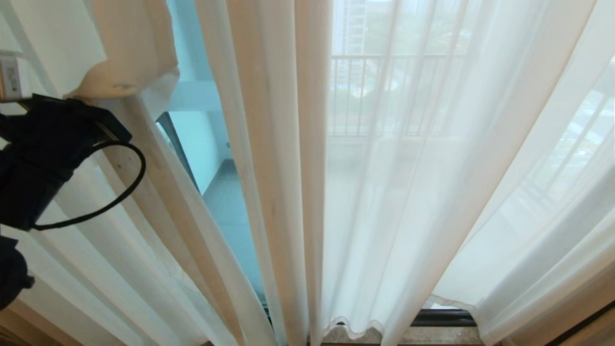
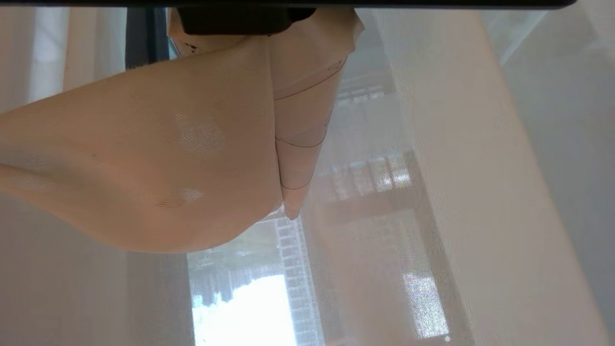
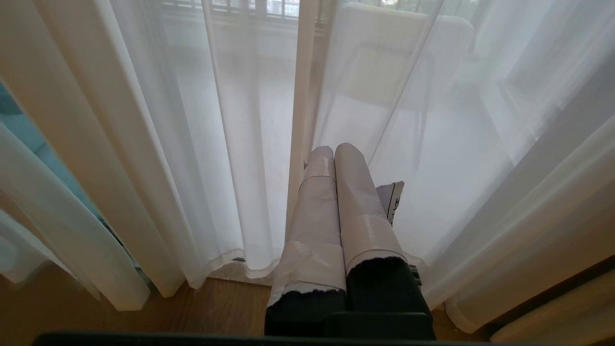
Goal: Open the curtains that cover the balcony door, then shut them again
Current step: Pull the inner curtains open on both sides
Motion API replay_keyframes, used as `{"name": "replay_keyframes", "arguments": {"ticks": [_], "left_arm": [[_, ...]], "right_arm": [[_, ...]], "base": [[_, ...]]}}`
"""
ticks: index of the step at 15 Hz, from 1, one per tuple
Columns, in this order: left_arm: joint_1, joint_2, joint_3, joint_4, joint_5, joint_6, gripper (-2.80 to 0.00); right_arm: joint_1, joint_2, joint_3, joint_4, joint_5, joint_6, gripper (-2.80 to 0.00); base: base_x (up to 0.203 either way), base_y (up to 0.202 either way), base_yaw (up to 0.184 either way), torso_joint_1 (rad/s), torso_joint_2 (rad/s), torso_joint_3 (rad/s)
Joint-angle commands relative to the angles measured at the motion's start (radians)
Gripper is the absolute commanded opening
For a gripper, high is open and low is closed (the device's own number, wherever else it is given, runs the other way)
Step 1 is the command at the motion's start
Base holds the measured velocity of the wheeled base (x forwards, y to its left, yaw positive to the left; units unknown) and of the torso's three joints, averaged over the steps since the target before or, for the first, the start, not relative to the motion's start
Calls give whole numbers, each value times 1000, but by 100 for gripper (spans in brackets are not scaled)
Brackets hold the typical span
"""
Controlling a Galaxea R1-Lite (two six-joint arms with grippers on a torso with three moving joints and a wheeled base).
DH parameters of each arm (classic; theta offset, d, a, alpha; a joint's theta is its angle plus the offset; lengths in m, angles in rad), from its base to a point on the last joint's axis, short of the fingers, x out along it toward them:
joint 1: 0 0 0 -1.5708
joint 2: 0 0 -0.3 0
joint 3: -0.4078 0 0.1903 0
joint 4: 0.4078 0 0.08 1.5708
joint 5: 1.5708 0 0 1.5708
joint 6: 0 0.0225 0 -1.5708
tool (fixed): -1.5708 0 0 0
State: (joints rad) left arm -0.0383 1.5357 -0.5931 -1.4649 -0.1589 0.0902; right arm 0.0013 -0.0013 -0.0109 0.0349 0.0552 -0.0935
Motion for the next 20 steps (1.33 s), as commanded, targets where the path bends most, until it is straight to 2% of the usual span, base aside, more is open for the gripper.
{"name": "replay_keyframes", "arguments": {"ticks": [1, 17, 20], "left_arm": [[1, -46, 34, -9, 13, 0, -280], [-2, -80, 78, -3, 13, 5, -280], [-2, -75, 79, -3, 13, 5, -280]], "right_arm": [[0, 1, 0, 0, 0, -1, -280], [0, 1, 0, 0, 1, -1, -280], [0, 1, 0, 0, 0, 0, -280]], "base": [[0, 0, 0, 0, 0, 0], [0, 0, 0, 0, 0, 0], [4, 101, -1, -2, 2, 1]]}}
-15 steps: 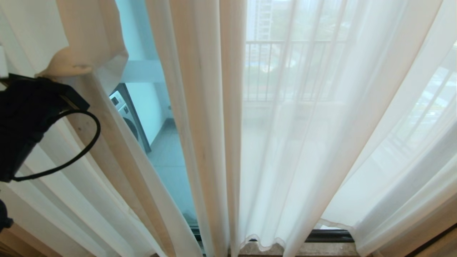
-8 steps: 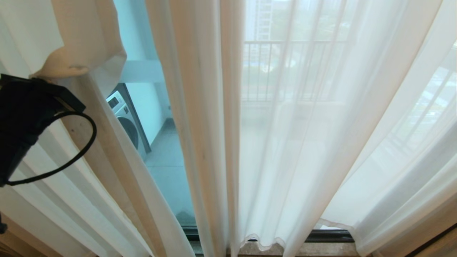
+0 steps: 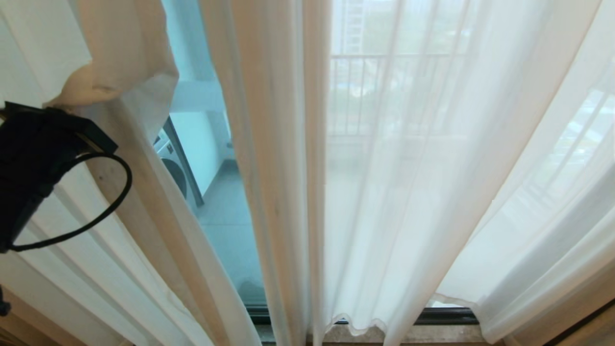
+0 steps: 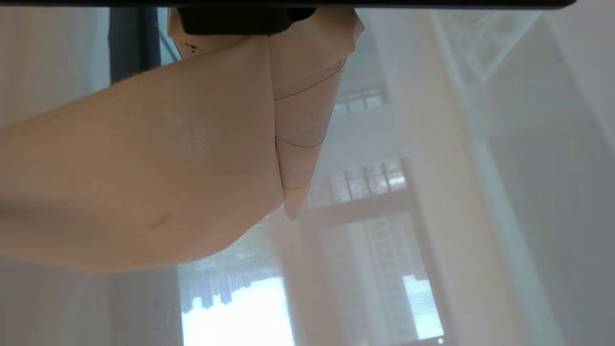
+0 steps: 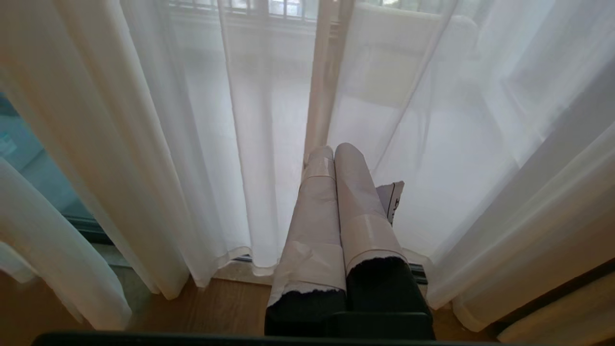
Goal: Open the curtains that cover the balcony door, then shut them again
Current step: Pull the inner curtains open on both sides
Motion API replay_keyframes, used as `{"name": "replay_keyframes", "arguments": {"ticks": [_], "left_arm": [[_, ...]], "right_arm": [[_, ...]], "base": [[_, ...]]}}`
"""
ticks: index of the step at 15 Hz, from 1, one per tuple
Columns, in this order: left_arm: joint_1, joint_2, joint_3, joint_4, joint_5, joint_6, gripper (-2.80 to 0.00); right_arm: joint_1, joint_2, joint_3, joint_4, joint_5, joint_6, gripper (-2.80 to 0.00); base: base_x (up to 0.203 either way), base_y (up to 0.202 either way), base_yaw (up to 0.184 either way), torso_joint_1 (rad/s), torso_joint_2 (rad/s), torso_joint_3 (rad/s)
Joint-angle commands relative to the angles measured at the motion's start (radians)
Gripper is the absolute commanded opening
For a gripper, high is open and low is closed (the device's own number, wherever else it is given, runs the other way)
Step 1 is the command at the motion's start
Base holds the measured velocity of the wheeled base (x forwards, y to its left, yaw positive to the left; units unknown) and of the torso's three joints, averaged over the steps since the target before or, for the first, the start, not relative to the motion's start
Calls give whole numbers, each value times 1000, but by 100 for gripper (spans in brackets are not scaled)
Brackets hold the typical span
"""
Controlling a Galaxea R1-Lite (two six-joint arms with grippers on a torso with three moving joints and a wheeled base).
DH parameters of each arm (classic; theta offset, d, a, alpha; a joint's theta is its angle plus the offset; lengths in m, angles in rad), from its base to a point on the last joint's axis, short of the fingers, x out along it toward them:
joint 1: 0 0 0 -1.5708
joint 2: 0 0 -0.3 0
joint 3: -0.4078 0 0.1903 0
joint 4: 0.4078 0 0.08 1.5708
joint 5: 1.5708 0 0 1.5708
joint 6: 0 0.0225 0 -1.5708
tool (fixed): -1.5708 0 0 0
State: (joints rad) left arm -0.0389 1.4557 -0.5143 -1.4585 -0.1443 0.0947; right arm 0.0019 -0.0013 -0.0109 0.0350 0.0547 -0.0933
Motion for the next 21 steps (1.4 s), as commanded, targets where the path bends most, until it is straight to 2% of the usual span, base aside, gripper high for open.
{"name": "replay_keyframes", "arguments": {"ticks": [1, 21], "left_arm": [[-1, 6, 0, -10, -1, 0, -280], [-10, 6, 22, -11, -14, 0, -280]], "right_arm": [[0, 1, 0, 0, 1, -2, -280], [0, 1, 0, 0, 1, -2, -280]], "base": [[0, 177, 0, 2, 2, 2], [0, 193, 1, 3, 2, 2]]}}
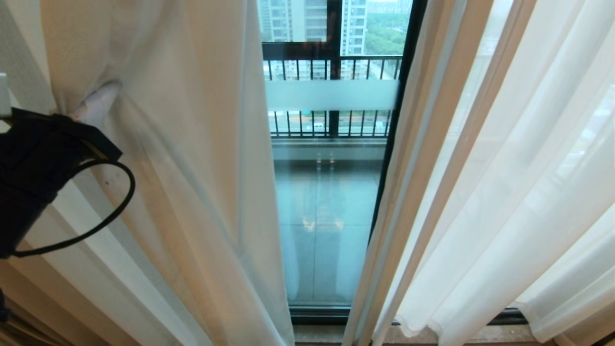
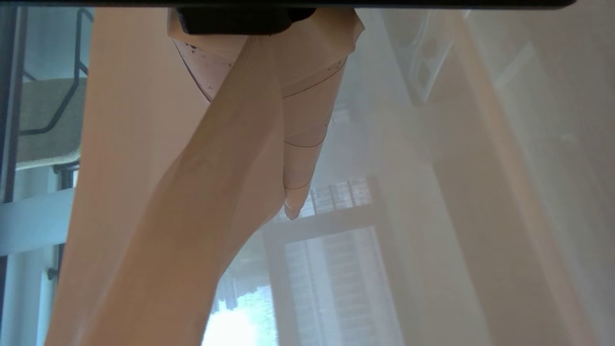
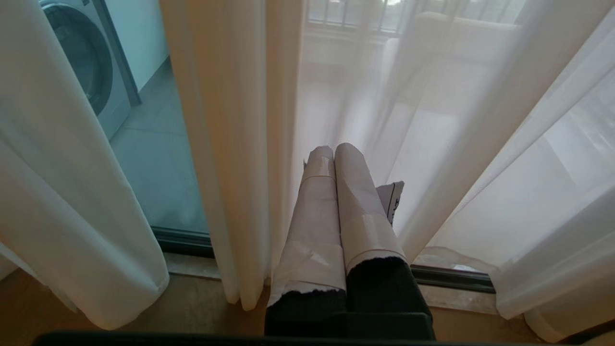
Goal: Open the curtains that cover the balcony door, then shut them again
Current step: Pull the inner curtains open on both sides
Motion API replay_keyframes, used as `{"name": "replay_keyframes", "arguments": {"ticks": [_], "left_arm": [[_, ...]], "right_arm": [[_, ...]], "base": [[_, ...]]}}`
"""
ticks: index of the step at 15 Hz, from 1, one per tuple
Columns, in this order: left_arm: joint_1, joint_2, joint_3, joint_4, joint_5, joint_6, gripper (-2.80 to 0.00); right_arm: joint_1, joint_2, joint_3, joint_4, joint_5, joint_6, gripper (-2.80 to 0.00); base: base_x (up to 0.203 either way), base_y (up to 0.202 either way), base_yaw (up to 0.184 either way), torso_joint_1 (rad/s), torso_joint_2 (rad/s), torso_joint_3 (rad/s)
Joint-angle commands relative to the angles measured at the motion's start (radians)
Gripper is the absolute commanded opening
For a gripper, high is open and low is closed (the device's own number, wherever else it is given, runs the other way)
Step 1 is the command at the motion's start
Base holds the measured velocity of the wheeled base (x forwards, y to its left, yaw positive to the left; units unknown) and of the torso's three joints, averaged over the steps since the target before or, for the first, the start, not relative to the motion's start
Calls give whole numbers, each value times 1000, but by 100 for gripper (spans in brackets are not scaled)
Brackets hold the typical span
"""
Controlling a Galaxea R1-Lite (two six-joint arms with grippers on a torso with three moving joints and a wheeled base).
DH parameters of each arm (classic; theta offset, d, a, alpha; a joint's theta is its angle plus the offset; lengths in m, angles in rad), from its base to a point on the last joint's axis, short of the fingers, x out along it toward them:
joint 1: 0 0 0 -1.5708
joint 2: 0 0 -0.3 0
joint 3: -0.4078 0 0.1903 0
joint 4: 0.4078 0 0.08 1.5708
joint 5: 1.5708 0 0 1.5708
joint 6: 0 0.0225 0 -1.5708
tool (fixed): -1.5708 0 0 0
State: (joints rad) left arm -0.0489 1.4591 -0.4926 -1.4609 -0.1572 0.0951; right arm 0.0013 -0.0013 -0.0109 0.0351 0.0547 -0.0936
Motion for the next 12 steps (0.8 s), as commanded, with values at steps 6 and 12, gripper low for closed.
{"name": "replay_keyframes", "arguments": {"ticks": [6, 12], "left_arm": [[0, 6, 0, -8, -1, 0, -280], [0, 6, 0, -9, -1, 0, -280]], "right_arm": [[0, 1, 0, 0, 1, -1, -280], [0, 1, 0, 0, 2, -1, -280]], "base": [[0, 191, 1, 2, 4, 1], [0, 189, 1, 4, 4, 2]]}}
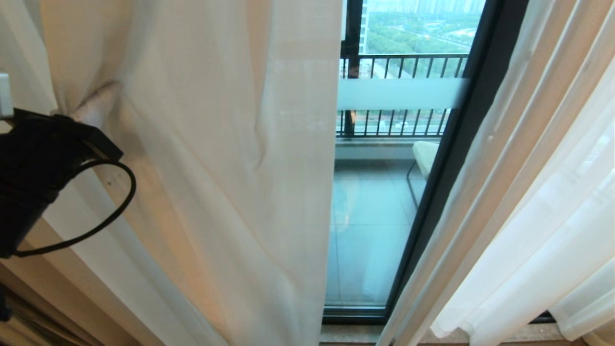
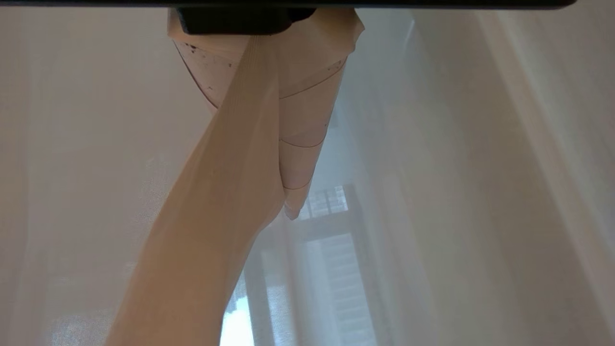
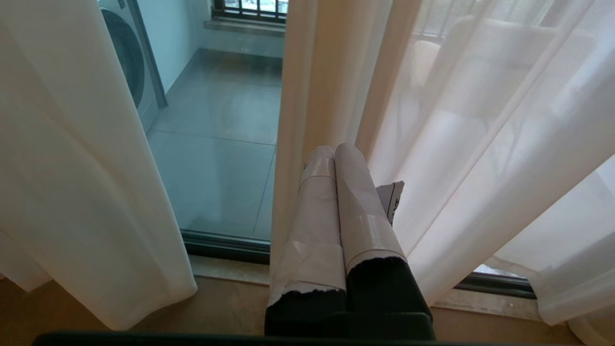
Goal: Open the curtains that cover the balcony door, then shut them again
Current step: Pull the inner curtains open on both sides
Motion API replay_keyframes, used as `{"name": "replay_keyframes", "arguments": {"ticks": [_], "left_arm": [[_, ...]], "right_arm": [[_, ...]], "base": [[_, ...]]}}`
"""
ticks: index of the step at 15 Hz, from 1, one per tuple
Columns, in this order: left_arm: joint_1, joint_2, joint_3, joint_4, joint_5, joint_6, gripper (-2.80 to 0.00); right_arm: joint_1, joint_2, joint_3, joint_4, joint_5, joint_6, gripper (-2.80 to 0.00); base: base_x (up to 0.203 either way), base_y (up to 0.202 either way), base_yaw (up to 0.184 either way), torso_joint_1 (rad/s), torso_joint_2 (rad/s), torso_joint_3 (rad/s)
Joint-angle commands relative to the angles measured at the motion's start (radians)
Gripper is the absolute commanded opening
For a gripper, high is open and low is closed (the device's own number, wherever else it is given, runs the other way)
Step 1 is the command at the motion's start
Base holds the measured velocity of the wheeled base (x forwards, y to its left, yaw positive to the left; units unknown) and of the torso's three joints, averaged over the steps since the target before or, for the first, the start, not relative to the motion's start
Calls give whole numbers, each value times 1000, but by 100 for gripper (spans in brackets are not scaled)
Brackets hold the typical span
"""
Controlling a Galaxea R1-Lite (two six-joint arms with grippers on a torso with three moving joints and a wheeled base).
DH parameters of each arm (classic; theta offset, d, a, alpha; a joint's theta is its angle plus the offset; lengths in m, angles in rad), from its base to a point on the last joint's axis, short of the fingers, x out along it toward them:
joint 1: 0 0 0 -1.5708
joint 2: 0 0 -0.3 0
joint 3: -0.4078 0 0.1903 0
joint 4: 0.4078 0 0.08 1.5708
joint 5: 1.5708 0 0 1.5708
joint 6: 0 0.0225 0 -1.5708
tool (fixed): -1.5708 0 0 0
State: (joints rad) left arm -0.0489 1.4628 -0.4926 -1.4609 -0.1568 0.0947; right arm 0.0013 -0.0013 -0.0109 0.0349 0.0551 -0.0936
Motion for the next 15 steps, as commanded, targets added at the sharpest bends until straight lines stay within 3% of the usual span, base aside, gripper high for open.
{"name": "replay_keyframes", "arguments": {"ticks": [1, 15], "left_arm": [[0, 2, 0, -9, -1, 0, -280], [0, 1, 8, -9, -3, 0, -280]], "right_arm": [[0, 1, 0, 0, 0, 0, -280], [0, 1, 0, 0, 0, -2, -280]], "base": [[0, 189, 3, -2, 1, 1], [0, 191, 1, 3, 0, 3]]}}
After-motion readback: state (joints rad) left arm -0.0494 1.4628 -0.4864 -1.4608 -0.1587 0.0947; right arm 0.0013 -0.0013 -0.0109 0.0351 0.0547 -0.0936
